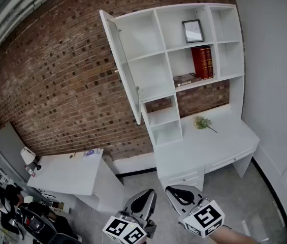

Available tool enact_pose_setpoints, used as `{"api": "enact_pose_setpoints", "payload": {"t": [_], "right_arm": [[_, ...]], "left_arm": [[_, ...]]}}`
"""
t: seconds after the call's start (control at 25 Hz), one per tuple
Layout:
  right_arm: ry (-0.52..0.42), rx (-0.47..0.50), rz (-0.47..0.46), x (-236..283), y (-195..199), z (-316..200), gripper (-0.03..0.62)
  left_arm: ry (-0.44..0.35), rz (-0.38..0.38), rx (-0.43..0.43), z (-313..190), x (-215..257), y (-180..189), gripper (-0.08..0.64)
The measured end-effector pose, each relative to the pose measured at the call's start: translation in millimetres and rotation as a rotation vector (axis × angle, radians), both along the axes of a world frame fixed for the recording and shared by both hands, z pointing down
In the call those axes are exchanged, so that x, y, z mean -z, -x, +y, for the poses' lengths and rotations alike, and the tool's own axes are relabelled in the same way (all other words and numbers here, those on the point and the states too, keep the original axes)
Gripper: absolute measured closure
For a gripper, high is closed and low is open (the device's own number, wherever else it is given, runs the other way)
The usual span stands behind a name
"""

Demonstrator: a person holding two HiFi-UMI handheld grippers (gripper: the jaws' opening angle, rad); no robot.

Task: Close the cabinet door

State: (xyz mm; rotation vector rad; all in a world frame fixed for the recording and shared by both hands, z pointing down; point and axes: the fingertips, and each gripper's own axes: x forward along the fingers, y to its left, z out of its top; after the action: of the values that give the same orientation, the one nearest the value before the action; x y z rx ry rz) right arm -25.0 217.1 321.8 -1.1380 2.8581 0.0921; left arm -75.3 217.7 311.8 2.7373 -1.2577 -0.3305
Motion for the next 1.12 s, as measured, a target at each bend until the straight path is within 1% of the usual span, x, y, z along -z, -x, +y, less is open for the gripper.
{"api": "enact_pose_setpoints", "payload": {"t": [0.44,0.6,0.72,0.88,1.12], "right_arm": [[0.0,0.017,-0.002,-4,-11,2,0.575],[0.013,0.039,-0.033,-3,-21,1,0.575],[0.0,0.045,-0.055,1,-30,2,0.574],[-0.029,0.042,-0.067,7,-39,-1,0.572],[-0.027,0.039,-0.075,-1,-45,-8,0.572]], "left_arm": [[-0.002,-0.014,0.016,1,-4,-13,0.549],[0.014,-0.021,0.03,0,-6,-19,0.549],[0.029,-0.039,0.055,-2,-5,-21,0.549],[0.02,-0.057,0.073,-5,-1,-26,0.549],[0.018,-0.071,0.082,-9,-5,-34,0.549]]}}
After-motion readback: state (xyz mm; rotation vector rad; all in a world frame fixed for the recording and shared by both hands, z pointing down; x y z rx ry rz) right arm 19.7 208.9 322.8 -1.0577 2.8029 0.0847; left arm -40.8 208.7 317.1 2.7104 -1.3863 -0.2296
